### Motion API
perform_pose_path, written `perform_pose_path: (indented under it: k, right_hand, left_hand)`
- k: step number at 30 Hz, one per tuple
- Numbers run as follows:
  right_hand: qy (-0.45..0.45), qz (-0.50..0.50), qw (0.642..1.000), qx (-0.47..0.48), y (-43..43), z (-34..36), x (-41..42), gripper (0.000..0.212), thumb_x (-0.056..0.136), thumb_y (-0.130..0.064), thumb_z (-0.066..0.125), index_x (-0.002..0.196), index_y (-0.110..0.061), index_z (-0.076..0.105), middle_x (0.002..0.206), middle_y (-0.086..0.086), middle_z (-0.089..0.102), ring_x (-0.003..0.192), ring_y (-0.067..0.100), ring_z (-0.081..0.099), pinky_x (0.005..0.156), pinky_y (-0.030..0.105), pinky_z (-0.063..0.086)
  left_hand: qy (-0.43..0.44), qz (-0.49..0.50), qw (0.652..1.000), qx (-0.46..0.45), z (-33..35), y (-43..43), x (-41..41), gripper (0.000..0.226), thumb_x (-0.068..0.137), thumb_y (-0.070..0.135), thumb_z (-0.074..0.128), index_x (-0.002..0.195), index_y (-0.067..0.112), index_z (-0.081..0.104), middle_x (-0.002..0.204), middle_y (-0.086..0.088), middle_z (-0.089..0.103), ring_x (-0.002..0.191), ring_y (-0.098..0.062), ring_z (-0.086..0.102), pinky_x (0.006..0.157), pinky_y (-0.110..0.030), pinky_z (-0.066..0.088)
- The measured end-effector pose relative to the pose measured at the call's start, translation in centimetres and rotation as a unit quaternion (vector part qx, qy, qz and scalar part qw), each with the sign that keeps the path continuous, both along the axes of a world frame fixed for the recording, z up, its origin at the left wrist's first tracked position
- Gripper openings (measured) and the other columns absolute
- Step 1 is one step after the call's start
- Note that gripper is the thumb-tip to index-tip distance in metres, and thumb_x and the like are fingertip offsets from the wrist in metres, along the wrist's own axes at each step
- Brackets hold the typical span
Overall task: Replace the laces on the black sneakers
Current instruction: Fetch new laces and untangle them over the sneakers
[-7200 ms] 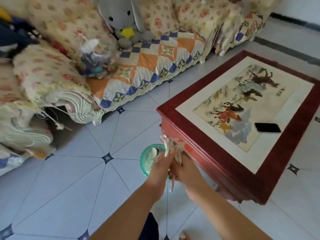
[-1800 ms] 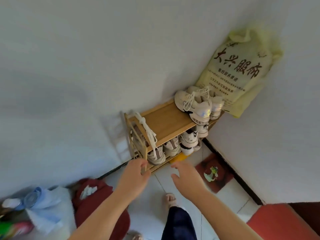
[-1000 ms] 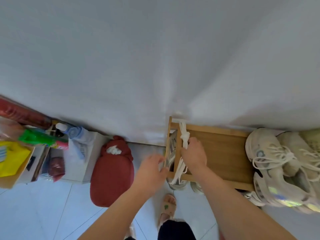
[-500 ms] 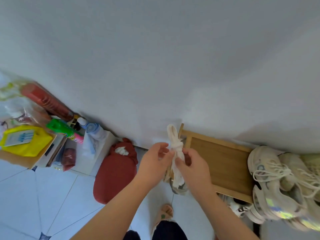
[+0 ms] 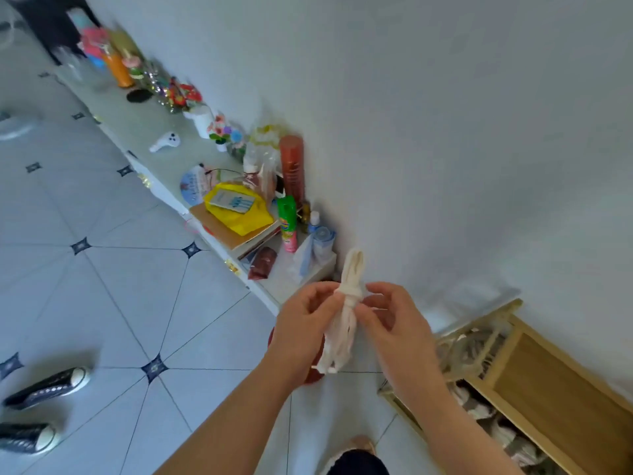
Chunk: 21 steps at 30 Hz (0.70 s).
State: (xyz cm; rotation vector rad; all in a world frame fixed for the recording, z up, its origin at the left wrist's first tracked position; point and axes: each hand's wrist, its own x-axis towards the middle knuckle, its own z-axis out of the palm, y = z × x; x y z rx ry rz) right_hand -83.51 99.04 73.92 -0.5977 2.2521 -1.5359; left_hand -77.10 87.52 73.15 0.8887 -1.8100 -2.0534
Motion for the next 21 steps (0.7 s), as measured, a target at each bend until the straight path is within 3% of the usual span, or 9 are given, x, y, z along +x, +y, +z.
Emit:
perform_pose_path:
  k: [5,7,10,13,15,17,19,21]
  right_hand:
    - [0.012,0.138,0.990,0.007,-8.6,0.5,6.9,0.033,0.082,-0.009,0.065,0.092,-0.040,0.059,0.088,-0.027,0.066,0.077,-0.005,0.063,0.068,0.006,0.045]
    - [0.009,0.175,0.984,0.010,-11.8,0.3,9.7,0.030,0.080,-0.011,0.066,0.087,-0.039,0.059,0.084,-0.025,0.065,0.072,-0.004,0.063,0.066,0.006,0.045]
    - [0.014,0.229,0.973,0.016,-16.5,0.0,13.7,0.030,0.077,-0.011,0.070,0.082,-0.039,0.058,0.081,-0.025,0.064,0.069,-0.003,0.061,0.067,0.009,0.045]
    - [0.029,0.276,0.960,0.027,-20.9,-0.2,17.3,0.027,0.075,-0.016,0.071,0.078,-0.040,0.059,0.079,-0.020,0.065,0.068,0.001,0.060,0.069,0.016,0.047]
    - [0.034,0.296,0.954,0.031,-23.4,-0.3,19.1,0.026,0.074,-0.018,0.072,0.075,-0.040,0.058,0.076,-0.021,0.065,0.068,0.001,0.060,0.069,0.018,0.048]
    - [0.056,0.323,0.944,0.035,-25.7,-0.3,20.5,0.026,0.073,-0.020,0.073,0.075,-0.040,0.056,0.076,-0.028,0.063,0.068,-0.004,0.059,0.066,0.010,0.045]
    - [0.058,0.355,0.932,0.033,-27.9,-0.1,21.6,0.027,0.074,-0.019,0.072,0.076,-0.040,0.056,0.075,-0.031,0.062,0.069,-0.007,0.059,0.064,0.005,0.042]
    - [0.034,0.390,0.920,0.027,-30.1,-0.2,22.3,0.032,0.078,-0.011,0.068,0.078,-0.041,0.059,0.076,-0.025,0.065,0.072,-0.003,0.061,0.069,0.008,0.044]
  left_hand:
    - [-0.021,0.078,0.995,-0.056,0.3,-6.8,9.8,0.024,0.084,0.021,0.061,0.092,0.044,0.060,0.083,0.007,0.070,0.081,-0.010,0.067,0.072,-0.032,0.055]
    - [-0.028,0.110,0.989,-0.098,0.2,-9.3,13.8,0.033,0.084,0.019,0.061,0.090,0.051,0.058,0.078,0.010,0.070,0.076,-0.007,0.066,0.072,-0.027,0.054]
    - [-0.041,0.176,0.970,-0.160,0.1,-12.4,19.1,0.041,0.083,0.018,0.060,0.089,0.058,0.054,0.077,0.021,0.067,0.072,0.004,0.062,0.066,-0.007,0.045]
    - [-0.046,0.224,0.954,-0.195,-0.1,-14.8,23.6,0.046,0.084,0.017,0.060,0.087,0.062,0.053,0.082,0.030,0.064,0.074,0.008,0.060,0.066,-0.004,0.043]
    - [-0.052,0.240,0.951,-0.188,-0.2,-16.4,25.9,0.051,0.083,0.014,0.061,0.081,0.065,0.054,0.082,0.033,0.063,0.077,0.010,0.060,0.068,-0.003,0.042]
    - [-0.056,0.246,0.954,-0.161,-0.2,-18.0,27.7,0.053,0.080,0.013,0.063,0.079,0.065,0.055,0.081,0.031,0.064,0.078,0.010,0.059,0.068,-0.002,0.041]
    - [-0.057,0.267,0.952,-0.140,-0.4,-19.6,29.1,0.049,0.076,0.014,0.068,0.082,0.061,0.057,0.079,0.024,0.066,0.075,0.006,0.061,0.067,-0.004,0.044]
    - [-0.041,0.316,0.942,-0.102,-0.7,-21.2,30.1,0.042,0.074,0.015,0.070,0.084,0.054,0.060,0.077,0.013,0.069,0.073,-0.004,0.064,0.066,-0.011,0.048]
